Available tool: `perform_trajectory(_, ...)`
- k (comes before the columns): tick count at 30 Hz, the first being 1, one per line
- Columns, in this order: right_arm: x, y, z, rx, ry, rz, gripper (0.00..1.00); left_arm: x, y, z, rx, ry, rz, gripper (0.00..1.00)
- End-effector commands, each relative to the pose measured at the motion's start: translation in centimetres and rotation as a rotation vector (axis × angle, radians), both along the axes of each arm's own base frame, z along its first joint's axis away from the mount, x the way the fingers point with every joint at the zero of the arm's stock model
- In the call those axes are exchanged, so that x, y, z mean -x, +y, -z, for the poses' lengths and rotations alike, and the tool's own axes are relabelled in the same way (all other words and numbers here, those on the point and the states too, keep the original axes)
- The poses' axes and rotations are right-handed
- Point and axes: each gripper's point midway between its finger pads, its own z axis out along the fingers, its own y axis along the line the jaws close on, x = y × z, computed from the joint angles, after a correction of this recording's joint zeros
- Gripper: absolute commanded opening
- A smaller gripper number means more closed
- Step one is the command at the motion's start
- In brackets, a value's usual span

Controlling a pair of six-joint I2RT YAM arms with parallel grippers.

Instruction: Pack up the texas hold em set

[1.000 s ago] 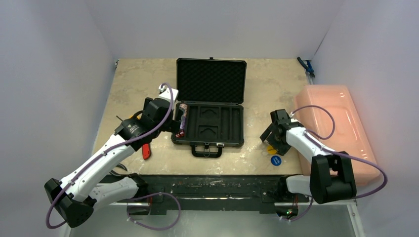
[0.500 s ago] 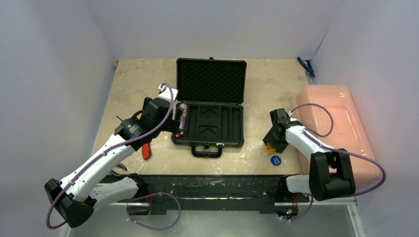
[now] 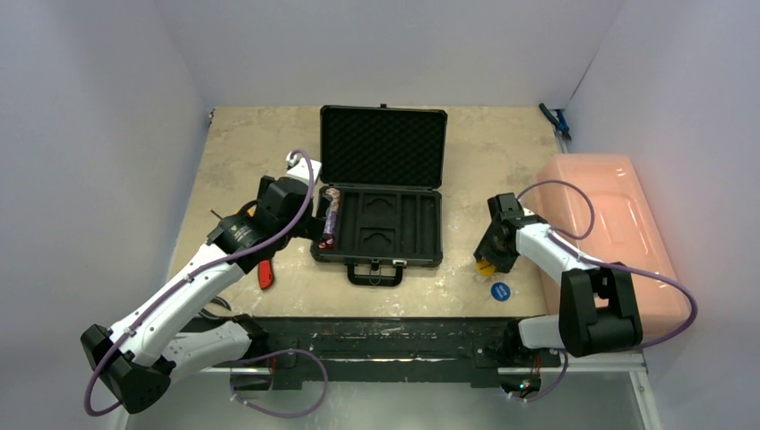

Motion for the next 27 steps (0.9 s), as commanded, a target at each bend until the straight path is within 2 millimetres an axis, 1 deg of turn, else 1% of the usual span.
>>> perform_trajectory(1, -1.6, 2.1, -0.9, -0.086, -0.064, -0.089, 0.43, -0.4, 0.2, -0.9, 0.007, -0.042, -0.006, 0.98)
perform_trajectory(5, -1.5, 2.7, -0.5, -0.086, -0.042, -0.136, 0.43, -0.5, 0.1, -0.8, 0.007, -0.039, -0.003, 0.98)
perform_trajectory(7, -1.4, 2.9, -0.5, -0.080, -0.035, -0.152, 0.48, -0.6, 0.1, -0.8, 0.006, -0.037, -0.003, 0.98)
perform_trajectory(10, -1.3, 3.2, -0.6, -0.074, -0.026, -0.162, 0.59, -0.6, 0.1, -0.7, 0.004, -0.036, -0.006, 0.98)
perform_trajectory(14, -1.2, 3.3, -0.6, -0.065, -0.021, -0.167, 0.84, -0.6, 0.1, -0.6, 0.000, -0.034, -0.006, 0.98)
perform_trajectory(17, -1.0, 3.1, -0.6, -0.045, -0.013, -0.158, 0.94, -0.6, 0.1, -0.6, 0.000, -0.031, -0.004, 0.98)
perform_trajectory(19, -0.8, 2.9, -0.5, -0.030, -0.007, -0.149, 0.97, -0.7, 0.1, -0.5, 0.001, -0.029, -0.004, 0.98)
perform_trajectory(21, -0.7, 2.7, -0.5, -0.011, 0.003, -0.139, 0.97, -0.6, 0.1, -0.5, 0.001, -0.028, -0.003, 0.98)
perform_trajectory(27, -0.3, 2.5, -0.1, 0.026, 0.025, -0.125, 0.91, -0.6, 0.1, -0.6, 0.005, -0.030, -0.003, 0.98)
